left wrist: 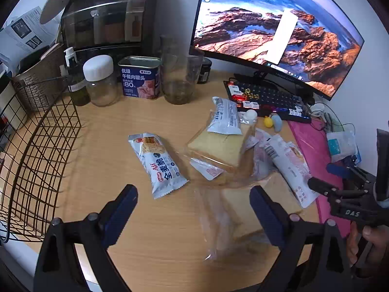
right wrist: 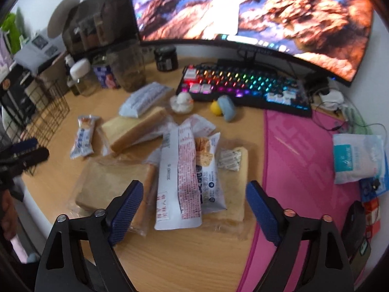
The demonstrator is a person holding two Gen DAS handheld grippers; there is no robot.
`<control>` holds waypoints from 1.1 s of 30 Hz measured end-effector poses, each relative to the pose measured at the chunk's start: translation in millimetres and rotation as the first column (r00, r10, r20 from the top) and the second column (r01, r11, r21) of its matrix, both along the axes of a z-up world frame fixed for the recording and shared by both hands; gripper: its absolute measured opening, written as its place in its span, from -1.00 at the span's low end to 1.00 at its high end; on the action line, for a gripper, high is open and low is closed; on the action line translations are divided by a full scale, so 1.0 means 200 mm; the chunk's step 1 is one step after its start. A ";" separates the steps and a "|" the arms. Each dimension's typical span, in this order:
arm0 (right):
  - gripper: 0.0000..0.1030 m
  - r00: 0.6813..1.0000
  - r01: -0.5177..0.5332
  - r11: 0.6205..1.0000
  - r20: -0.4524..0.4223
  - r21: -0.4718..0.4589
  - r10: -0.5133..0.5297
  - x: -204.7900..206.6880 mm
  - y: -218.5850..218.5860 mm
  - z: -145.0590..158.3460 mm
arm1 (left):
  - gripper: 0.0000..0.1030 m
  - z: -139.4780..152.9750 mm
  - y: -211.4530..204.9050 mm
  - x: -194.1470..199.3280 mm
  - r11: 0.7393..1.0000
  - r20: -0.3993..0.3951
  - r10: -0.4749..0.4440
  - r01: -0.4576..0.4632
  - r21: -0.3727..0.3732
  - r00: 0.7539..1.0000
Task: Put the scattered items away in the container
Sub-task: 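Grasp the white printed sachet with the right gripper and lift it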
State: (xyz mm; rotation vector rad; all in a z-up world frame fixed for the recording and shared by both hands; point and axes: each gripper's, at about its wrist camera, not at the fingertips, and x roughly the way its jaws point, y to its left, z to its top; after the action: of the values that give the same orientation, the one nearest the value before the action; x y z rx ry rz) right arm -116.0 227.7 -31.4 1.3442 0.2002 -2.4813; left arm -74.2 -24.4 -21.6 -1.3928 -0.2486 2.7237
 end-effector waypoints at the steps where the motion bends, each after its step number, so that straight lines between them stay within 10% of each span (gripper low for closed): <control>1: 0.62 1.000 -0.002 1.000 0.010 0.007 0.002 -0.01 0.00 -0.02 | 0.81 0.00 0.00 -0.01 1.000 0.003 0.000 0.000 -0.002 1.000; 24: 0.14 0.992 -0.085 0.996 0.099 0.040 0.080 -0.08 -0.14 -0.20 | 0.81 -0.10 -0.04 -0.08 1.000 0.074 -0.020 0.020 0.000 0.997; 33: -0.73 0.994 -0.068 0.997 0.078 -0.047 0.072 -0.06 -0.12 -0.11 | 0.81 -0.08 -0.04 -0.07 1.000 0.071 -0.028 0.027 0.012 0.997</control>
State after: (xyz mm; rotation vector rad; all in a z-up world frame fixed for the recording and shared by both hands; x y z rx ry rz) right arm -128.3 203.3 -53.8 1.3911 0.1701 -2.3558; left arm -88.1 -31.4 -38.5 -1.4807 -0.2470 2.6503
